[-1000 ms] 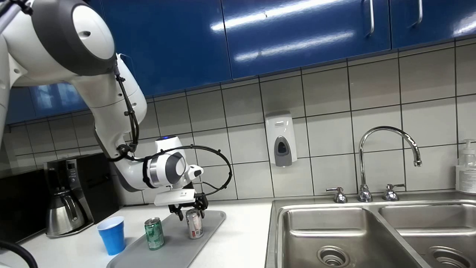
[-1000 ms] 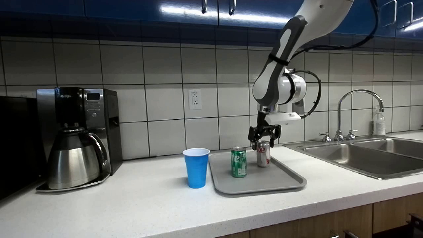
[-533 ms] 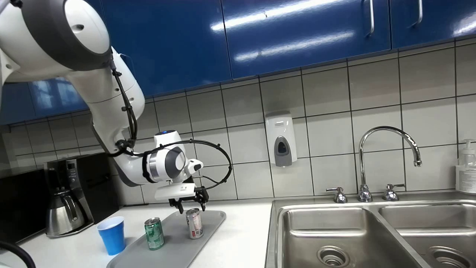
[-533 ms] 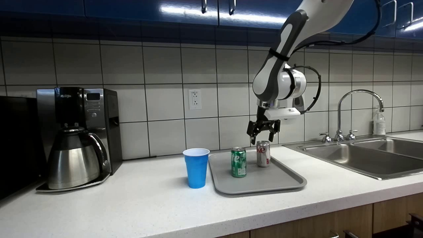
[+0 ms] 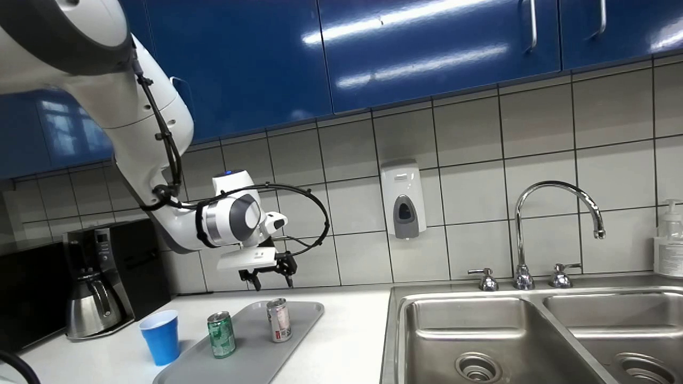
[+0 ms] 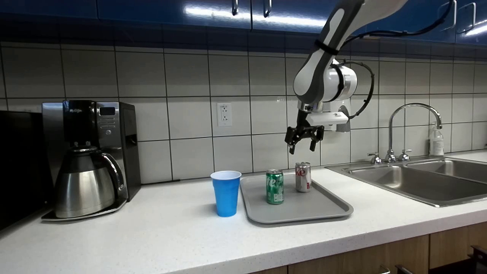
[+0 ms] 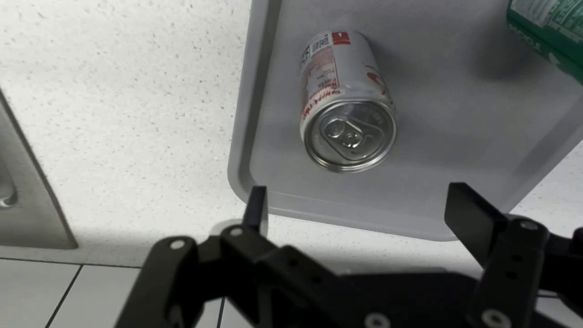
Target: Place the cans on the grey tray.
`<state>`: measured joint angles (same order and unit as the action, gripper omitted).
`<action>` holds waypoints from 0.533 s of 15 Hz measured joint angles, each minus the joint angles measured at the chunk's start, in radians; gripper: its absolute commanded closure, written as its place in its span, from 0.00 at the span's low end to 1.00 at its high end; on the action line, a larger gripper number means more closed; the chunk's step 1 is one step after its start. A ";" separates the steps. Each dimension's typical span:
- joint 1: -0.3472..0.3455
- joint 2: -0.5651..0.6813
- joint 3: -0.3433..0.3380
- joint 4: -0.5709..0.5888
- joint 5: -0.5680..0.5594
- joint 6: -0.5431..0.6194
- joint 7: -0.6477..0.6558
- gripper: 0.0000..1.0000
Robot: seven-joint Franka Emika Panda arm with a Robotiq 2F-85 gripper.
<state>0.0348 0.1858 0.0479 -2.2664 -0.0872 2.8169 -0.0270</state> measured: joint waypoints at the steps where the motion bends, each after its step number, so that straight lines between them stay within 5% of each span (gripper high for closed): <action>1: 0.000 -0.021 0.000 -0.017 0.000 0.000 0.000 0.00; 8: 0.024 -0.189 0.005 -0.164 -0.011 -0.003 0.005 0.00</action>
<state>0.0584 -0.0030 0.0526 -2.4299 -0.0985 2.8139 -0.0225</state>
